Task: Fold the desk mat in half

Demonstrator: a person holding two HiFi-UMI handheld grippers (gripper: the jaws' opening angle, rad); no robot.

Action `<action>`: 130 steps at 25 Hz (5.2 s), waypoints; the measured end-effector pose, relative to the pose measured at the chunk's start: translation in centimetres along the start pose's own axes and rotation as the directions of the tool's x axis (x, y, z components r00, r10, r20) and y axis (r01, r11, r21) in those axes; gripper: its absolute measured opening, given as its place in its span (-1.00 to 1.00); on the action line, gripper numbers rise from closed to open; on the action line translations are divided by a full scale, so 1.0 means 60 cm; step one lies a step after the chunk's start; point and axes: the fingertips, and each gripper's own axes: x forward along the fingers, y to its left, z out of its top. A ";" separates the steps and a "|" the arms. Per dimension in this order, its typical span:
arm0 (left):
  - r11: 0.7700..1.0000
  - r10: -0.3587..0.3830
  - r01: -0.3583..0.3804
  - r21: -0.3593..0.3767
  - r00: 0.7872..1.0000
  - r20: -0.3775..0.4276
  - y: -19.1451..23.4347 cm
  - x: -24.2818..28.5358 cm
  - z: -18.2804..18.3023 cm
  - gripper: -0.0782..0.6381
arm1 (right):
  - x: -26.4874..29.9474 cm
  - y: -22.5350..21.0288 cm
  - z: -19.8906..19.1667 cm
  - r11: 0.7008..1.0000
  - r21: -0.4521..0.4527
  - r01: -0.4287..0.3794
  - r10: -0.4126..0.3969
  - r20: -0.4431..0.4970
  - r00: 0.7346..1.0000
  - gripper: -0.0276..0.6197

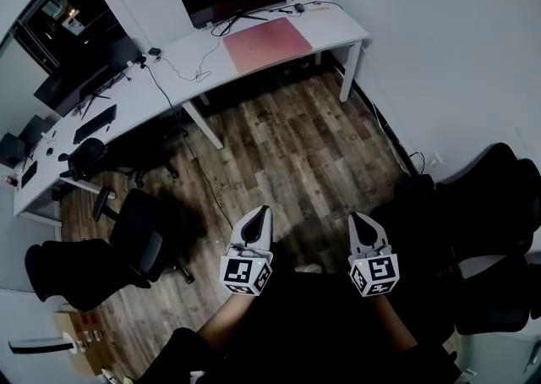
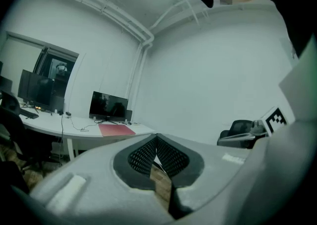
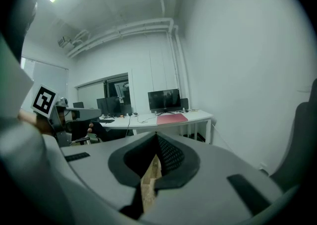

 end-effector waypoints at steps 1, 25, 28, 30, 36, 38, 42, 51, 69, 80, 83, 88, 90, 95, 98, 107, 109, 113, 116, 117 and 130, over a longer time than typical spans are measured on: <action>1.000 0.009 -0.009 -0.015 1.000 -0.004 0.003 0.003 -0.002 -0.72 | 0.001 0.001 -0.009 1.000 0.006 -0.006 0.006 -0.012 1.000 -0.92; 1.000 -0.011 0.010 -0.029 1.000 -0.003 0.209 0.397 0.072 -0.72 | 0.347 -0.213 0.078 0.992 0.029 0.125 -0.122 -0.085 0.989 -0.92; 1.000 -0.003 0.003 -0.029 1.000 0.001 0.269 0.445 0.090 -0.72 | 0.432 -0.222 0.106 0.990 0.051 0.134 -0.130 -0.076 0.989 -0.92; 0.999 0.000 -0.001 -0.044 1.000 -0.006 0.305 0.475 0.099 -0.72 | 0.485 -0.222 0.126 0.990 0.048 0.131 -0.127 -0.076 0.989 -0.92; 0.999 -0.005 0.005 -0.053 1.000 -0.015 0.393 0.549 0.114 -0.72 | 0.603 -0.214 0.161 0.992 0.033 0.121 -0.117 -0.098 0.988 -0.92; 0.998 0.000 -0.001 -0.060 1.000 -0.012 0.421 0.571 0.122 -0.72 | 0.636 -0.208 0.171 0.993 0.019 0.114 -0.111 -0.113 0.987 -0.92; 0.996 0.015 -0.016 -0.090 1.000 -0.012 0.470 0.606 0.118 -0.72 | 0.698 -0.201 0.184 0.995 -0.004 0.101 -0.101 -0.142 0.985 -0.92; 0.986 0.022 -0.019 -0.163 1.000 0.013 0.597 0.654 0.121 -0.72 | 0.835 -0.156 0.223 0.997 -0.063 0.048 -0.058 -0.164 0.985 -0.92; 0.981 0.086 -0.086 -0.177 0.996 -0.006 0.640 0.697 0.105 -0.72 | 0.960 -0.198 0.257 0.997 -0.072 -0.009 -0.003 -0.172 0.985 -0.92; 0.943 0.286 -0.281 -0.180 0.958 0.002 0.718 0.850 0.139 -0.72 | 1.197 -0.276 0.311 0.974 -0.068 -0.214 0.198 -0.197 0.960 -0.92; 0.922 0.342 -0.338 -0.187 0.940 -0.016 0.730 0.898 0.144 -0.72 | 1.248 -0.311 0.319 0.960 -0.067 -0.270 0.251 -0.212 0.944 -0.92; 0.900 0.396 -0.392 -0.190 0.918 -0.018 0.737 0.974 0.161 -0.72 | 1.322 -0.370 0.329 0.945 -0.063 -0.321 0.299 -0.229 0.926 -0.92; 0.900 0.404 -0.399 -0.177 0.915 -0.008 0.734 1.005 0.171 -0.72 | 1.346 -0.399 0.336 0.948 -0.046 -0.316 0.297 -0.232 0.926 -0.92; 0.902 0.419 -0.421 -0.098 0.907 -0.034 0.730 1.076 0.181 -0.72 | 1.396 -0.453 0.348 0.945 -0.027 -0.326 0.312 -0.230 0.922 -0.92; 0.882 0.441 -0.445 -0.155 0.895 -0.061 0.737 1.104 0.171 -0.72 | 1.414 -0.482 0.348 0.942 -0.014 -0.334 0.321 -0.239 0.916 -0.92; 0.823 0.527 -0.544 -0.160 0.838 -0.141 0.765 1.126 0.140 -0.72 | 1.471 -0.516 0.331 0.922 0.006 -0.388 0.375 -0.268 0.887 -0.92; 0.833 0.522 -0.542 -0.114 0.837 -0.164 0.769 1.126 0.133 -0.72 | 1.482 -0.512 0.332 0.922 0.013 -0.387 0.376 -0.271 0.886 -0.92; 0.830 0.515 -0.545 -0.121 0.831 -0.209 0.794 1.116 0.104 -0.72 | 1.506 -0.490 0.326 0.921 0.017 -0.389 0.377 -0.284 0.881 -0.92; 0.830 0.507 -0.545 -0.119 0.826 -0.247 0.815 1.107 0.072 -0.72 | 1.513 -0.473 0.320 0.925 0.034 -0.378 0.371 -0.293 0.881 -0.92; 0.832 0.503 -0.543 -0.115 0.825 -0.257 0.821 1.106 0.064 -0.72 | 1.515 -0.468 0.319 0.926 0.041 -0.376 0.370 -0.297 0.880 -0.92; 0.763 0.503 -0.604 -0.228 0.778 -0.377 0.903 1.081 -0.060 -0.72 | 1.570 -0.444 0.259 0.932 0.005 -0.363 0.334 -0.398 0.854 -0.92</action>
